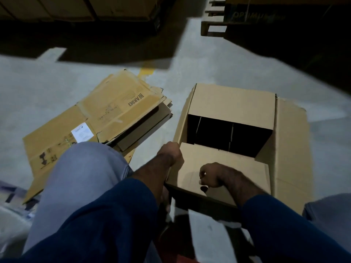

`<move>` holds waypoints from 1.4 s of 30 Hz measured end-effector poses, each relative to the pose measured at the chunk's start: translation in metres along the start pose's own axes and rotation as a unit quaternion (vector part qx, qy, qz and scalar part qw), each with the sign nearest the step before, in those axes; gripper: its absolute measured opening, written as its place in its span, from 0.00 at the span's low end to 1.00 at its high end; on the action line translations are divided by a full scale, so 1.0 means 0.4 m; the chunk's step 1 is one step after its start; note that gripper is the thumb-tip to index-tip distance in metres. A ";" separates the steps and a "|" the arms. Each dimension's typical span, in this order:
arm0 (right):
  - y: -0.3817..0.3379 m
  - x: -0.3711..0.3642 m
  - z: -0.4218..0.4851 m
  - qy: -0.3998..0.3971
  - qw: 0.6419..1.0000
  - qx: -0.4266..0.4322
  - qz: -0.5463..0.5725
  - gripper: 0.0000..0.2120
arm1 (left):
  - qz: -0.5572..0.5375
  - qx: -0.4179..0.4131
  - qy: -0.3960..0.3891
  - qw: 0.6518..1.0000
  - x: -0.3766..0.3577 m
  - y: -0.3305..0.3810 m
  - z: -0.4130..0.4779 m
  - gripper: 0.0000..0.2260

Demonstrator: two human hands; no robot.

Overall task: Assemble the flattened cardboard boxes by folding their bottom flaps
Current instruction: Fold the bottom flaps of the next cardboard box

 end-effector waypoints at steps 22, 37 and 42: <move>0.083 0.018 0.112 0.131 0.964 -0.115 0.202 0.07 | -0.014 -0.015 0.110 0.994 0.089 0.070 0.246 0.19; 0.142 0.083 0.153 0.216 0.954 -0.158 0.135 0.22 | -0.068 -0.060 0.042 0.995 0.081 0.068 0.301 0.16; 0.169 0.086 0.131 0.175 0.961 -0.182 0.114 0.25 | -0.067 -0.024 0.095 0.993 0.105 0.054 0.252 0.20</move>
Point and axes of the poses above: each hand's wrist, its own z-axis towards the middle knuckle, its own x-axis out of the back of the hand, y = z × x, the point moved 4 cm from there along z, towards the middle knuckle, and after that the axes turned 10 degrees about y, right-handed, at the moved point
